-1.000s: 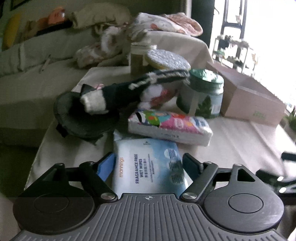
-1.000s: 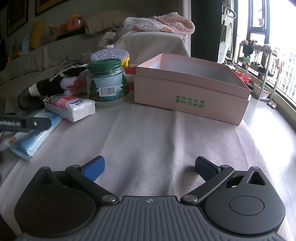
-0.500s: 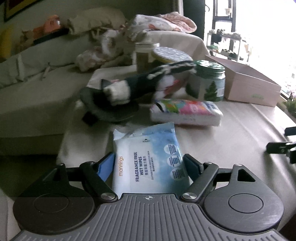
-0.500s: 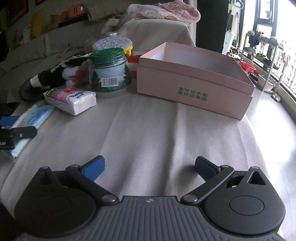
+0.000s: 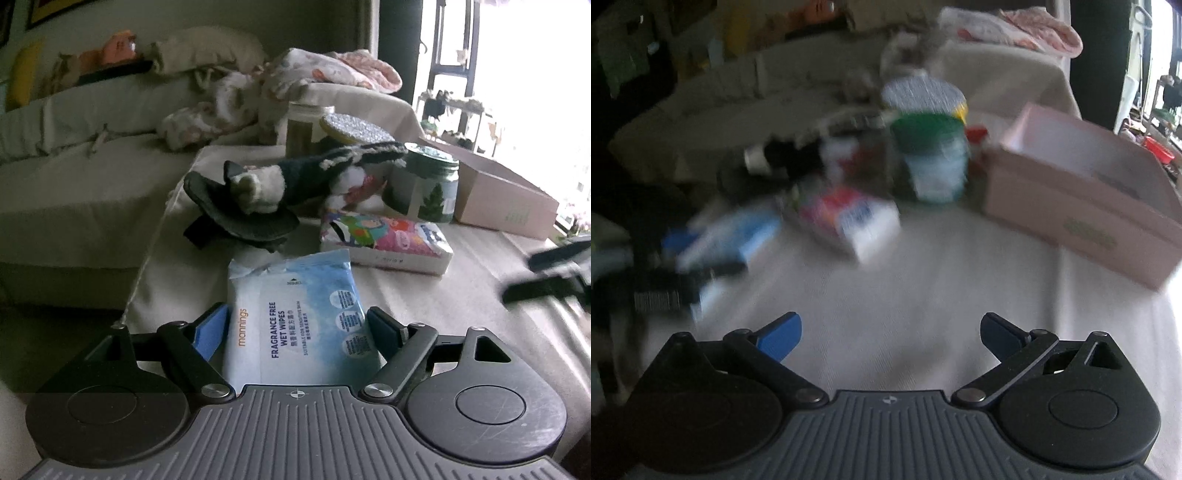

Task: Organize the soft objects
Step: 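Grasp the pink tissue pack with the right gripper while the left gripper holds the wipes, then carry both packs into the pink box and open both grippers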

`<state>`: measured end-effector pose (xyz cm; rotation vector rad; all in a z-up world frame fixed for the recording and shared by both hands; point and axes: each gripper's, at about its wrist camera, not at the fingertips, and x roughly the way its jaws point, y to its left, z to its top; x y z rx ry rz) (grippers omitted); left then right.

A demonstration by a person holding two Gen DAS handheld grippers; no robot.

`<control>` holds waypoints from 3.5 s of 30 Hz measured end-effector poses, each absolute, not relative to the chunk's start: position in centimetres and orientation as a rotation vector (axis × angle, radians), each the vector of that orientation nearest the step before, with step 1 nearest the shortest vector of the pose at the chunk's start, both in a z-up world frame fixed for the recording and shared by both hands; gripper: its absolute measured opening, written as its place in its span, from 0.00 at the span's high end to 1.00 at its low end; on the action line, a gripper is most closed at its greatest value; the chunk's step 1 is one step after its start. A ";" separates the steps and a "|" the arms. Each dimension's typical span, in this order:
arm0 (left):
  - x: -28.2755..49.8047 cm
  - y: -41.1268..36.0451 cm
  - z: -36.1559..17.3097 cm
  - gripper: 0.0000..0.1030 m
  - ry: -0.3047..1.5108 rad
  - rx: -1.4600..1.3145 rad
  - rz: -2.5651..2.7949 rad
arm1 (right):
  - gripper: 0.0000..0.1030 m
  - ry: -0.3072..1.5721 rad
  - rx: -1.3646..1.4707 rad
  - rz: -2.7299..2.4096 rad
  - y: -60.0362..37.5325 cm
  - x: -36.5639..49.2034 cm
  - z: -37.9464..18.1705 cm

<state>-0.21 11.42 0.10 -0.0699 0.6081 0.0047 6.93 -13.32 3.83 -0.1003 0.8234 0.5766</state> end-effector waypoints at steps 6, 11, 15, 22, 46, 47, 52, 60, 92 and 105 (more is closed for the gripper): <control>-0.4 11.5 -0.1 0.17 0.608 -0.065 0.006 | 0.08 0.884 0.123 0.526 -10.2 12.6 3.1; -0.5 11.6 -0.2 0.17 0.609 -0.058 0.007 | 0.13 0.941 0.152 0.621 -8.3 13.2 3.1; -0.5 11.8 -0.3 0.17 0.606 -0.066 0.005 | 0.12 0.954 0.129 0.680 -8.0 11.6 3.7; -0.5 11.8 -0.3 0.17 0.606 -0.065 0.005 | 0.03 0.799 0.100 0.563 -9.0 10.1 4.6; -0.5 11.8 -0.3 0.17 0.604 -0.066 0.004 | 0.25 0.825 -0.184 0.673 -2.4 13.3 3.6; -0.5 11.8 -0.3 0.17 0.604 -0.067 0.004 | 0.27 0.836 -0.181 0.667 -2.4 13.4 3.5; -0.5 12.0 -0.2 0.17 0.599 -0.073 0.003 | 0.38 0.884 -0.164 0.652 -4.9 12.2 3.0; -0.4 11.8 -0.2 0.17 0.600 -0.070 0.008 | 0.29 0.910 -0.197 0.652 -9.0 8.2 3.5; -0.9 6.9 5.8 0.22 0.565 0.093 -0.048 | 0.48 0.695 -0.243 0.555 -18.2 5.0 8.9; 11.2 -2.3 22.8 0.21 0.399 0.083 -0.430 | 0.48 0.539 -0.072 0.369 -26.5 13.2 23.6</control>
